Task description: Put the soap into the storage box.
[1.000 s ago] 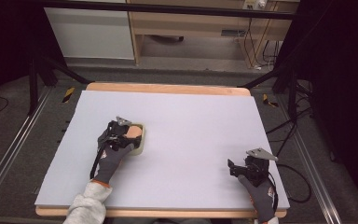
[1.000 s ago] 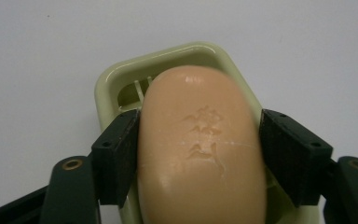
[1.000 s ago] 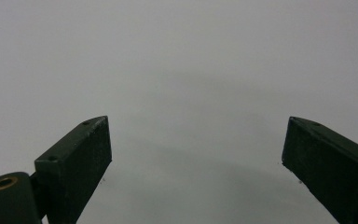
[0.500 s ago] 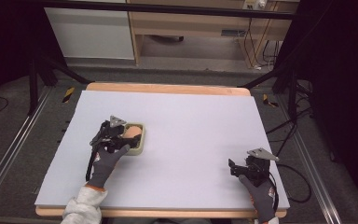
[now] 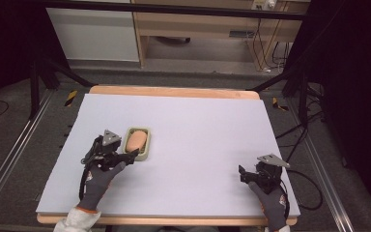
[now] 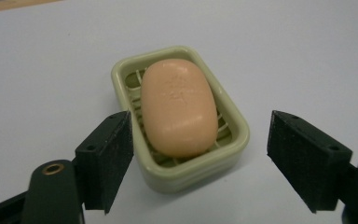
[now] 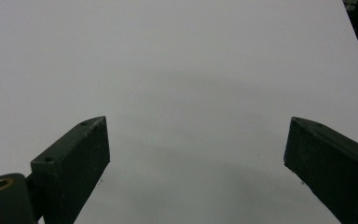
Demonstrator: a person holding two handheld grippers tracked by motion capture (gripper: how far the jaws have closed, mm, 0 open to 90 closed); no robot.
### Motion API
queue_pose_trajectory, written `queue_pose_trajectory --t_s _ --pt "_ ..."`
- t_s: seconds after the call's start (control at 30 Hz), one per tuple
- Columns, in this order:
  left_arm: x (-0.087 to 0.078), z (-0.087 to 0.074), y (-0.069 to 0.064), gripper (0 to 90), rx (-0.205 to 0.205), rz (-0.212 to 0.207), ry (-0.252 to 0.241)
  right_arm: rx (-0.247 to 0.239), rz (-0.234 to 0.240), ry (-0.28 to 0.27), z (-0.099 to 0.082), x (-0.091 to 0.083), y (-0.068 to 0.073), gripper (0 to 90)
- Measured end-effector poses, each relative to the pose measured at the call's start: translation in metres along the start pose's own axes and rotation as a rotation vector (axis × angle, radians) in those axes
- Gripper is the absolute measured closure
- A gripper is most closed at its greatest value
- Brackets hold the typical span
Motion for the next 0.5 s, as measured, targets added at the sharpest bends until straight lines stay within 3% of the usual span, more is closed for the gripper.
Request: queue_pose_trajectory --t_s 0.27,0.5 --pt "-0.025 -0.021 0.010 19.7 -0.010 0.017 -0.018 0.003 -0.009 0.003 -0.001 -0.001 -0.003 7.2" --pt "-0.033 -0.035 0.022 19.1 -0.023 0.051 0.007 0.010 -0.019 0.005 -0.001 -0.002 -0.006 7.2"
Point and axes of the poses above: each handheld gripper's, and its own axes: x roughly forward along the jaws, z roughly out of its top, y roughly to its left, the point moved 1 cm from there along x, roughly forward along the jaws, and after that the axes turned 14 degrees about -y, right-handed, at the moved point
